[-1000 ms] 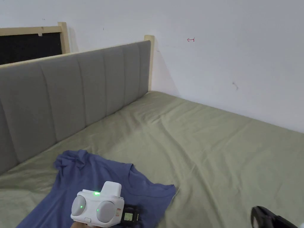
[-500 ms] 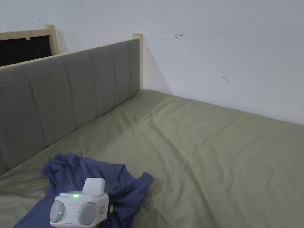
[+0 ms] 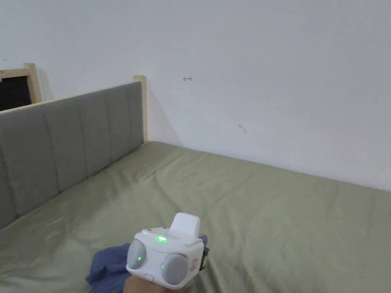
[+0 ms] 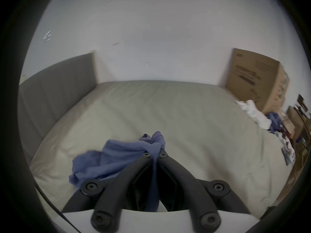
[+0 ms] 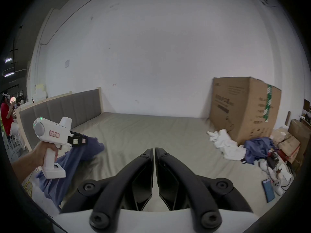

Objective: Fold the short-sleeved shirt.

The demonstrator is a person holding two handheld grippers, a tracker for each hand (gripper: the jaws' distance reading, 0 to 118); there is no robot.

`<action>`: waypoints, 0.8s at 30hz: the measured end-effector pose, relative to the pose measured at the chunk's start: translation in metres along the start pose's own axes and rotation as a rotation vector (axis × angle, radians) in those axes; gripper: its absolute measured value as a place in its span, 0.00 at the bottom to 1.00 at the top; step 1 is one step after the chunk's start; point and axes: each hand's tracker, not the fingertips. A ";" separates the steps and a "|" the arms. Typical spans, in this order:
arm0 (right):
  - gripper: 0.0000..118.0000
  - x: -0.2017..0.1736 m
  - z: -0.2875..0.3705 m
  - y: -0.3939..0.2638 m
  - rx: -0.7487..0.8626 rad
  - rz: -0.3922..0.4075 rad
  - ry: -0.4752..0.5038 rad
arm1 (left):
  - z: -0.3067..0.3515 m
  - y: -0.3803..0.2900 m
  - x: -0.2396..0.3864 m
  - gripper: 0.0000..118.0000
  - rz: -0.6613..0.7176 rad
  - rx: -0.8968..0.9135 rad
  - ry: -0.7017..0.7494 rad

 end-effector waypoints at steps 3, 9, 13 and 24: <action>0.02 0.028 0.028 0.006 0.041 -0.006 -0.078 | 0.000 0.015 0.078 0.00 -0.051 0.040 -0.145; 0.02 0.077 0.095 0.015 0.077 -0.043 -0.209 | 0.028 0.018 0.238 0.00 -0.184 0.070 -0.422; 0.02 0.099 0.142 0.010 0.120 -0.091 -0.274 | 0.052 -0.010 0.320 0.00 -0.239 0.043 -0.593; 0.02 0.116 0.147 -0.011 0.051 -0.099 -0.329 | 0.011 -0.110 0.403 0.51 -0.328 -0.202 -0.644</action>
